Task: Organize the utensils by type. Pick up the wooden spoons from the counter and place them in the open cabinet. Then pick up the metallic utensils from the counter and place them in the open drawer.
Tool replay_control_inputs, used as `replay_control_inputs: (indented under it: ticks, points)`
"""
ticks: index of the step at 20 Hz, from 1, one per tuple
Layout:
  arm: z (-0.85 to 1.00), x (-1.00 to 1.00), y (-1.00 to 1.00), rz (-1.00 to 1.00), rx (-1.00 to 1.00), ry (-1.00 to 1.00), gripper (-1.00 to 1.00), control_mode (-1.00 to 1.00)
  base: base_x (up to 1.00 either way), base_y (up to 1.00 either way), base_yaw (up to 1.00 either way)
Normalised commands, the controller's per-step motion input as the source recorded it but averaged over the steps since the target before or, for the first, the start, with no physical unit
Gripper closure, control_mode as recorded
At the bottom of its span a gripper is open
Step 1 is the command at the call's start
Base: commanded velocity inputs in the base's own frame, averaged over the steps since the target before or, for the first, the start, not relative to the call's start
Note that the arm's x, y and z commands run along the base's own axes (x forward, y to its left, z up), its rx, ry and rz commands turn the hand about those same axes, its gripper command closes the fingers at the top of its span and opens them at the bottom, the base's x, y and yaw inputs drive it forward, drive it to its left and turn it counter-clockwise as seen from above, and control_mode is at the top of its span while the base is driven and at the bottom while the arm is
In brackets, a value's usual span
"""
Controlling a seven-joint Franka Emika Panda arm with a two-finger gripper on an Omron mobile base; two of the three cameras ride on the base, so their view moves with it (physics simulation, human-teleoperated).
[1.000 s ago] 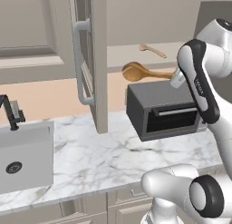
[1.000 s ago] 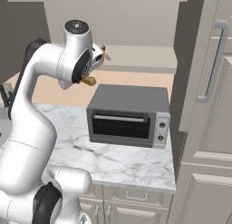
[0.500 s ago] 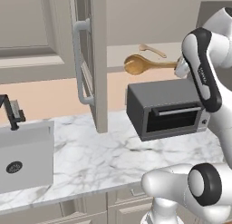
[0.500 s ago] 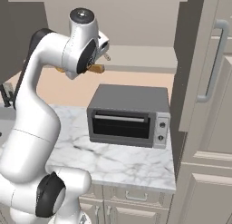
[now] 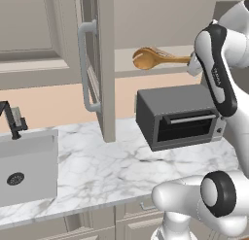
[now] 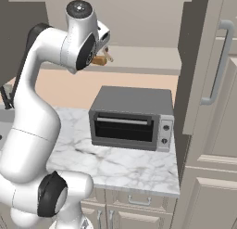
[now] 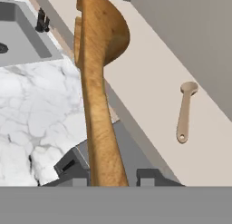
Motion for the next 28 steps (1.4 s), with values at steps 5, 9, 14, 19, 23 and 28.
replay_control_inputs:
  ticks: [5, 9, 14, 19, 23, 28]
  points:
    - [-0.1, 0.35, 0.1, 0.0, -0.02, -0.29, 1.0, -1.0, 0.0, 0.0, 0.0]
    - [-0.01, 0.24, 0.08, 0.03, 0.0, -0.26, 1.0, -1.0, 0.0, 0.0, 0.0]
    - [0.0, 0.19, 0.0, 0.05, 0.03, -0.14, 1.0, -1.0, 0.0, 0.0, 0.0]
    - [0.18, 0.23, 0.0, 0.04, 0.05, 0.04, 1.0, -1.0, 0.0, 0.0, 0.0]
    - [0.14, 0.38, 0.0, 0.1, 0.0, 0.07, 1.0, -1.0, 0.0, 0.0, 0.0]
    - [0.03, 0.51, 0.0, 0.13, 0.0, 0.03, 1.0, -1.0, 0.0, 0.0, 0.0]
